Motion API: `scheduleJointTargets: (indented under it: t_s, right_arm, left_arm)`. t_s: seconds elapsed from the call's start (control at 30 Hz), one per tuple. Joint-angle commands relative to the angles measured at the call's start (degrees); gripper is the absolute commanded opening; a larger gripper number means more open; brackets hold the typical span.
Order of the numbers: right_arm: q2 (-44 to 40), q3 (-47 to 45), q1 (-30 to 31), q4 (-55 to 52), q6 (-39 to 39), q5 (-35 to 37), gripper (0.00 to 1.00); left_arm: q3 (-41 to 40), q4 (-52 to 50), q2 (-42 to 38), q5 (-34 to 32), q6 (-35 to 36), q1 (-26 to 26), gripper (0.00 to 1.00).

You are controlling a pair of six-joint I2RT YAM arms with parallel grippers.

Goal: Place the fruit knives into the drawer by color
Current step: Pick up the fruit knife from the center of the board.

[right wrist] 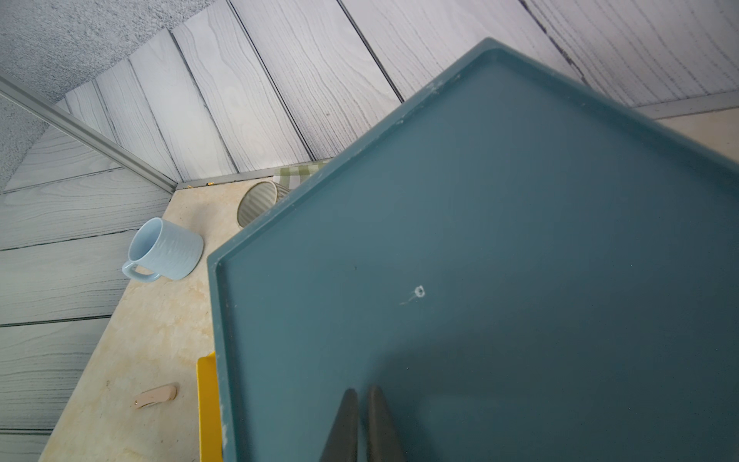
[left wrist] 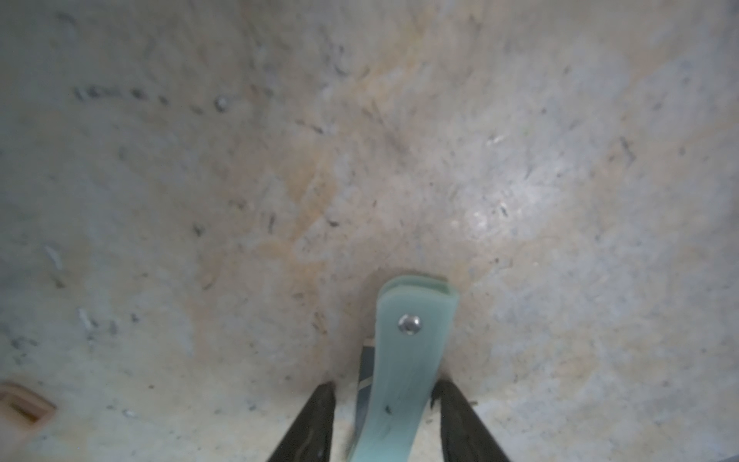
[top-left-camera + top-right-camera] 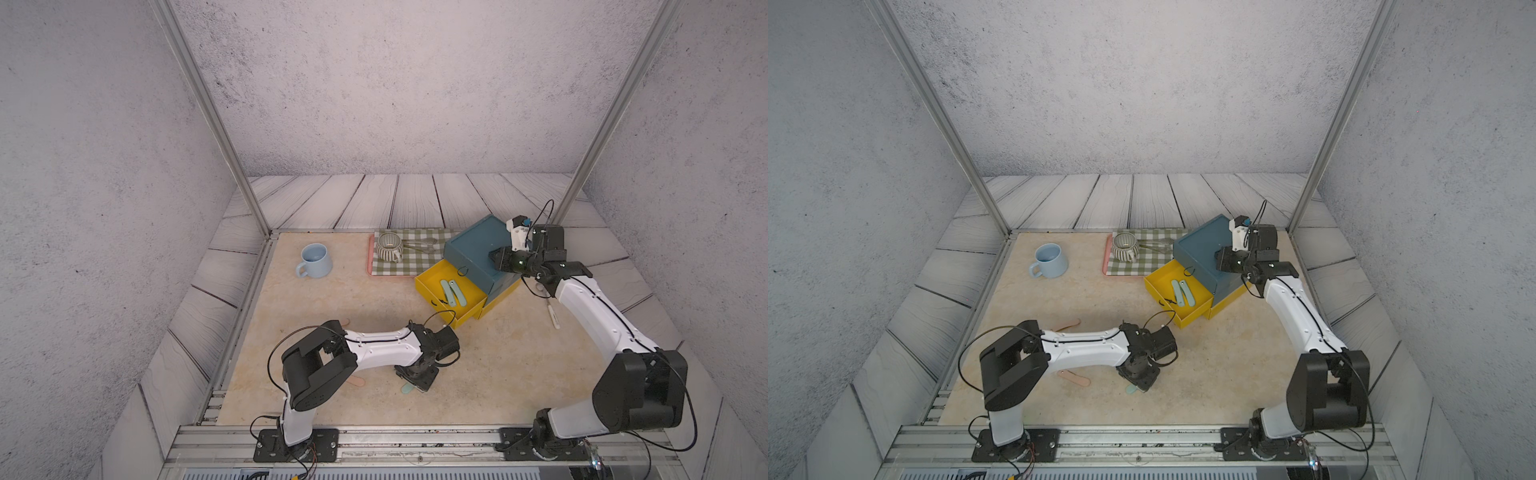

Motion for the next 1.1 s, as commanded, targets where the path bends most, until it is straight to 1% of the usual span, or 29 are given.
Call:
scheduleJointTargets:
  t_s: [0.0, 0.1, 0.17, 0.23, 0.67, 1.07]
  right_arm:
    - [5.89, -6.87, 0.2, -23.17, 0.13, 4.84, 0.1]
    - [5.84, -6.87, 0.17, -23.13, 0.1, 4.84, 0.1]
    - [5.9, -6.87, 0.15, -23.16, 0.12, 4.93, 0.1]
    - [5.96, -6.87, 0.21, -23.16, 0.14, 4.92, 0.11]
    - [6.33, -6.79, 0.17, -22.78, 0.23, 4.47, 0.11]
    - [6.12, -6.79, 0.19, -22.91, 0.39, 4.58, 0.11]
  left_arm:
    - [-0.87, -0.17, 3.14, -0.4, 0.35, 0.16, 0.26]
    - [-1.37, 0.41, 3.55, -0.05, 0.37, 0.17, 0.11]
    - [-1.73, 0.57, 3.6, 0.23, 0.2, 0.17, 0.04]
    - [-2.16, 0.62, 3.3, 0.32, 0.09, 0.18, 0.0]
    - [-1.86, -2.31, 0.37, -2.13, -0.6, 0.68, 0.0]
    - [-2.13, -1.91, 2.13, -2.93, 0.68, 3.67, 0.0]
